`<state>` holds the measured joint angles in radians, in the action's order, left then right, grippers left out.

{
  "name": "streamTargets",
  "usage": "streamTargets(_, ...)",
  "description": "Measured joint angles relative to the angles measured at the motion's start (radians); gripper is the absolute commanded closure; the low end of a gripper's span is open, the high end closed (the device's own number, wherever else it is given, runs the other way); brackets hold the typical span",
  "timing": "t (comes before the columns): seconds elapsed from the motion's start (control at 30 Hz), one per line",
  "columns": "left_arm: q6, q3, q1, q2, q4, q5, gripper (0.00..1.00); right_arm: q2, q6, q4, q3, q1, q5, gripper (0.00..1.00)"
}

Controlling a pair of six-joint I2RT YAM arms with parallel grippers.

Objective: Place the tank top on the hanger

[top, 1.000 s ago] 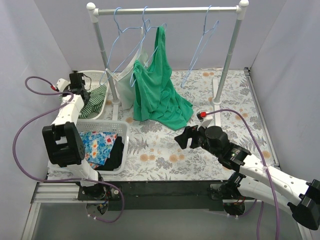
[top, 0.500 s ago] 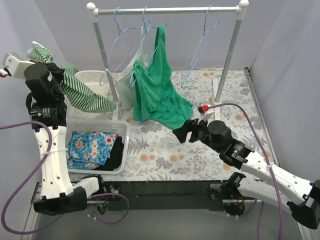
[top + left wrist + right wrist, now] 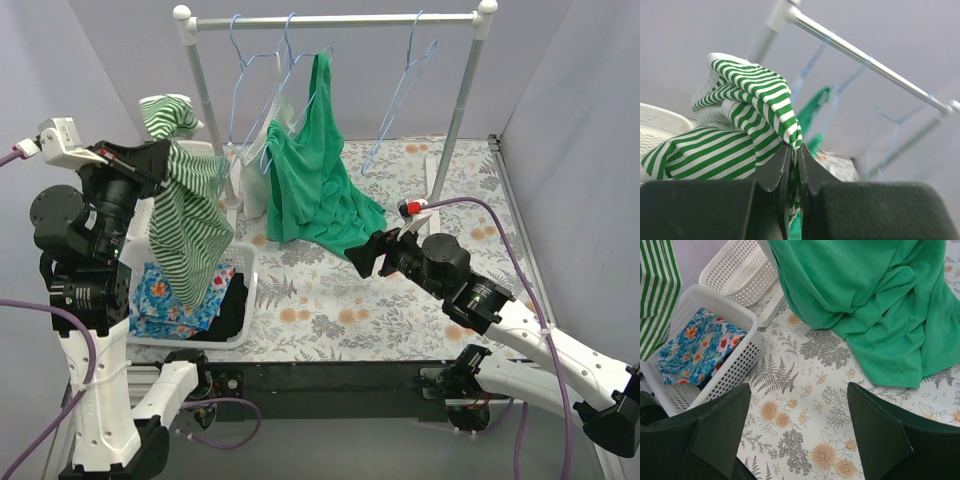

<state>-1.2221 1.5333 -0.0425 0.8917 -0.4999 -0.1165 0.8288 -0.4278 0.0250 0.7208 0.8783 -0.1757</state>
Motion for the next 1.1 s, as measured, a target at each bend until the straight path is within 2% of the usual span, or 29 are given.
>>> streamTargets(0.2,0.004,-0.14,0.078,-0.115,0.022,-0.147,1.0,0.004,0.019,0.002,0.027,0.0,-0.014,0.14)
streamTargets(0.47,-0.071,-0.405,0.084,-0.212,-0.013,-0.101,1.0,0.016,0.032,0.028,0.05,0.0,-0.03,0.14)
streamTargets(0.63,-0.082,-0.521,0.103,-0.223,0.015,-0.194,1.0,0.021,0.031,0.037,0.05,0.0,-0.032,0.15)
streamTargets(0.97,-0.038,-0.706,0.191,-0.241,0.119,-0.618,1.0,0.029,0.03,0.056,0.059,0.0,-0.044,0.14)
streamTargets(1.1,-0.045,-0.768,0.23,-0.241,0.156,-0.747,1.0,0.029,0.027,0.059,0.061,0.0,-0.054,0.14)
